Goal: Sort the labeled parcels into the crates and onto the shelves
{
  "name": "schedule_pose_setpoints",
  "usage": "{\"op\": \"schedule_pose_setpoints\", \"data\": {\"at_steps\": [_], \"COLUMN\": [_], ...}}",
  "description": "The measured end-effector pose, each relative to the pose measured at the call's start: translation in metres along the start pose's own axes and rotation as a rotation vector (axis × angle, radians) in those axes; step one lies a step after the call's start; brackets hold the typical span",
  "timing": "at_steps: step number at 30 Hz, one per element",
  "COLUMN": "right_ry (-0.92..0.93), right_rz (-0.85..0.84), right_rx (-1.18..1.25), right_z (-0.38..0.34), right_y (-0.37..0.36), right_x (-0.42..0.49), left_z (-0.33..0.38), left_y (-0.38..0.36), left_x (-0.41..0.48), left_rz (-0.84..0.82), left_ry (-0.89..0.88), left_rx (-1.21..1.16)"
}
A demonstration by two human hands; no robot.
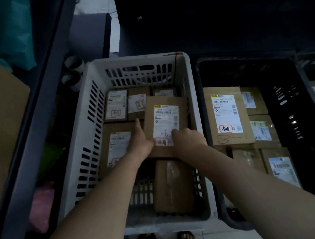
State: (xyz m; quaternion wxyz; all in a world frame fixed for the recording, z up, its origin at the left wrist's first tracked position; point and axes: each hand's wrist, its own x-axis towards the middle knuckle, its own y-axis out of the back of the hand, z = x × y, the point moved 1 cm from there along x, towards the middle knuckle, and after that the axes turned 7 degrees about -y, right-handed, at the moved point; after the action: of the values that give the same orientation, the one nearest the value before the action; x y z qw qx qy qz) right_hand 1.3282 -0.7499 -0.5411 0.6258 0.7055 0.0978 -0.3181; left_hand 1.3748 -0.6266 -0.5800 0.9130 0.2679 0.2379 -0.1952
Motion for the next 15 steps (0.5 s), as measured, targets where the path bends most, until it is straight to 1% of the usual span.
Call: {"op": "schedule_pose_setpoints", "data": {"at_steps": [1, 2, 4, 5, 7, 9, 12, 15], "right_ry": [-0.001, -0.001, 0.046, 0.091, 0.159, 0.151, 0.132, 0.111], "right_rz": [-0.001, 0.031, 0.148, 0.169, 0.086, 0.012, 0.035, -0.014], "right_rx": [-0.054, -0.076, -0.036, -0.016, -0.016, -0.025, -0.037, -0.054], "right_z": [-0.002, -0.004, -0.006, -0.007, -0.007, -0.007, -0.009, -0.011], "right_y": [0.003, 0.007, 0.008, 0.006, 0.0, -0.007, -0.013, -0.007], "right_x": [0.003, 0.005, 0.015, 0.022, 0.034, 0.041, 0.044, 0.042], "left_z": [-0.003, -0.005, -0.007, -0.005, -0.006, -0.012, -0.019, -0.015], "left_y": [-0.001, -0.003, -0.008, -0.01, -0.014, -0.015, -0.009, -0.003], "left_x": [0.003, 0.006, 0.007, 0.005, 0.006, 0.008, 0.01, 0.016], "left_rz": [0.014, 0.012, -0.035, -0.059, -0.063, -0.056, -0.105, -0.15], "left_ry": [0.011, -0.005, -0.08, -0.116, -0.152, -0.153, -0.109, -0.076], "left_rx": [0.005, -0.007, -0.086, -0.101, -0.135, -0.136, -0.026, 0.047]}}
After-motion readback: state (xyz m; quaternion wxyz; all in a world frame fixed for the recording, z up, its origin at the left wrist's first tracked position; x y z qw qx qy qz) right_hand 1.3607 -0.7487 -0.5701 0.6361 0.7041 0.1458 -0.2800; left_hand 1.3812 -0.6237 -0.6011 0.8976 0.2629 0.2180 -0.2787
